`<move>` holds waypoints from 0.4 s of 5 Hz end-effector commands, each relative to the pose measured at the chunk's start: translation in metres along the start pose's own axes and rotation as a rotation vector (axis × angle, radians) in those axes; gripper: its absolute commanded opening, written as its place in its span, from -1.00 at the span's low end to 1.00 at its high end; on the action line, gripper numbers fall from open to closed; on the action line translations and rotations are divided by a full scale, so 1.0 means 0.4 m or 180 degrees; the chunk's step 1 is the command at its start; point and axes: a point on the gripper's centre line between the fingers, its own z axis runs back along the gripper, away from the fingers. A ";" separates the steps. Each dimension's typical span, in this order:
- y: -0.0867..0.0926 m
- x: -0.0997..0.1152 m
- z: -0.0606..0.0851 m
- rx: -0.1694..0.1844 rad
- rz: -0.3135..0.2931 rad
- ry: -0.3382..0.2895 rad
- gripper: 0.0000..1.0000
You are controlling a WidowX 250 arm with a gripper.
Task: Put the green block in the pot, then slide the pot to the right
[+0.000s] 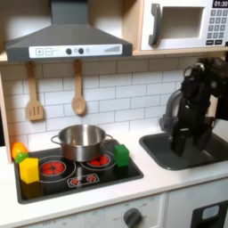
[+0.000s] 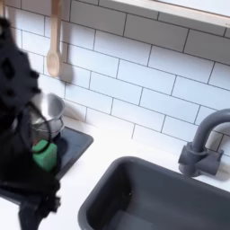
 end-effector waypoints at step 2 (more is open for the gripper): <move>0.028 0.157 -0.047 0.0100 0.0013 -0.0073 1.00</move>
